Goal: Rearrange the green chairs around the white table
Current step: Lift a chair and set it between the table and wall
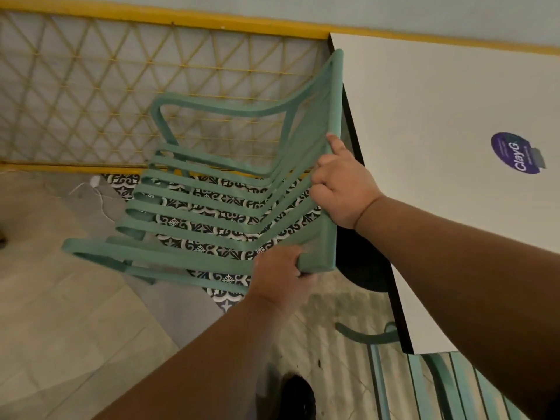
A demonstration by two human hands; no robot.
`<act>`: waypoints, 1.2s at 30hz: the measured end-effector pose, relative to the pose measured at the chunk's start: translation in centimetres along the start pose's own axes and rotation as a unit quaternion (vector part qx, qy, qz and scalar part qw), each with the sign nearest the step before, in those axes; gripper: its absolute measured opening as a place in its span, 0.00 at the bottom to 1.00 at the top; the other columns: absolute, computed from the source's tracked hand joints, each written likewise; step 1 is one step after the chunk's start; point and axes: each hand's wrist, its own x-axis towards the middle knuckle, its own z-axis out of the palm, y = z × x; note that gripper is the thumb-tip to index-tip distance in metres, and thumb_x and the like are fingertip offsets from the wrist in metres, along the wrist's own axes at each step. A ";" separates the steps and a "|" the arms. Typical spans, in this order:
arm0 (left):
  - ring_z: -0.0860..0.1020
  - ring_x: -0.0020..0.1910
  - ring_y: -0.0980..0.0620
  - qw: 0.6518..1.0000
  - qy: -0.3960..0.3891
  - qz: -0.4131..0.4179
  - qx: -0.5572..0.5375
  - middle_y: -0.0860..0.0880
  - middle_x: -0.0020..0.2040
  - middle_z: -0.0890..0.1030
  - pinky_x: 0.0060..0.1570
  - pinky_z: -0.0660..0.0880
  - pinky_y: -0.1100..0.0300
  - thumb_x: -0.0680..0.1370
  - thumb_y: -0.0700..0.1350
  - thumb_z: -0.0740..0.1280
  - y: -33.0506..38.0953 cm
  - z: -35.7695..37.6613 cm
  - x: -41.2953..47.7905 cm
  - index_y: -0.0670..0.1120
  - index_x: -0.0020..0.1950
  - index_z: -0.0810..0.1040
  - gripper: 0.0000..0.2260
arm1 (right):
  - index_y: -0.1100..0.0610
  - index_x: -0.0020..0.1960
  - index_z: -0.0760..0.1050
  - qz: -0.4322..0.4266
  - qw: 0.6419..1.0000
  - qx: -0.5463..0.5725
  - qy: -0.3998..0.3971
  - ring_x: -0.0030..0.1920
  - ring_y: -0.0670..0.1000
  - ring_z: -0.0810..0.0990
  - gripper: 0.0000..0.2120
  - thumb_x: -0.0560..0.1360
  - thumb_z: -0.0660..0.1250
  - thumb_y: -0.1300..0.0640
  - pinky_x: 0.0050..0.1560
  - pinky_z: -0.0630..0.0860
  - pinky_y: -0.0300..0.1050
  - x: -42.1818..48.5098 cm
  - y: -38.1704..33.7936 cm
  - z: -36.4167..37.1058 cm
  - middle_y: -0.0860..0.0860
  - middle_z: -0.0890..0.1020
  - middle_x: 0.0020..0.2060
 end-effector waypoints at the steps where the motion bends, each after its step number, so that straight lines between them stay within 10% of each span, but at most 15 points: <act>1: 0.72 0.28 0.51 1.000 -0.002 0.000 -0.007 0.52 0.26 0.71 0.35 0.65 0.58 0.66 0.57 0.62 -0.1 -0.1 0.0 0.52 0.31 0.71 0.10 | 0.50 0.31 0.69 0.002 1.000 0.007 0.004 0.68 0.68 0.71 0.19 0.72 0.47 0.44 0.80 0.48 0.57 0.0 -0.1 0.0 0.53 0.74 0.36; 15: 0.68 0.27 0.52 0.996 -0.072 0.049 -0.008 0.50 0.26 0.69 0.28 0.63 0.57 0.62 0.57 0.55 -1.9 -2.3 -3.6 0.56 0.31 0.71 0.09 | 0.47 0.27 0.65 0.097 0.995 0.013 0.004 0.78 0.62 0.59 0.17 0.73 0.51 0.46 0.80 0.48 0.53 -3.4 -5.2 0.4 0.51 0.73 0.37; 22: 0.67 0.28 0.56 0.990 -0.128 0.058 0.002 0.53 0.28 0.69 0.29 0.62 0.59 0.65 0.47 0.62 -5.4 -6.3 -5.6 0.56 0.30 0.71 0.05 | 0.54 0.29 0.72 0.094 0.994 -0.033 0.036 0.54 0.59 0.76 0.26 0.71 0.42 0.43 0.80 0.45 0.55 -3.7 -10.3 2.0 0.53 0.72 0.33; 29: 0.66 0.28 0.61 0.982 -0.163 0.066 -0.062 0.57 0.28 0.68 0.30 0.61 0.62 0.69 0.30 0.65 -7.9 -9.2 -6.9 0.55 0.28 0.70 0.20 | 0.46 0.27 0.65 0.163 0.985 0.033 0.045 0.77 0.64 0.60 0.20 0.71 0.44 0.41 0.79 0.51 0.60 -3.7 -13.7 3.3 0.50 0.71 0.40; 36: 0.64 0.26 0.62 0.985 -0.148 0.072 -0.052 0.57 0.26 0.65 0.27 0.60 0.69 0.66 0.40 0.65 -7.0 -11.6 -8.5 0.59 0.27 0.69 0.15 | 0.53 0.34 0.77 0.178 0.982 0.034 0.054 0.79 0.64 0.51 0.23 0.75 0.50 0.43 0.78 0.49 0.63 -3.6 -15.9 4.4 0.51 0.71 0.43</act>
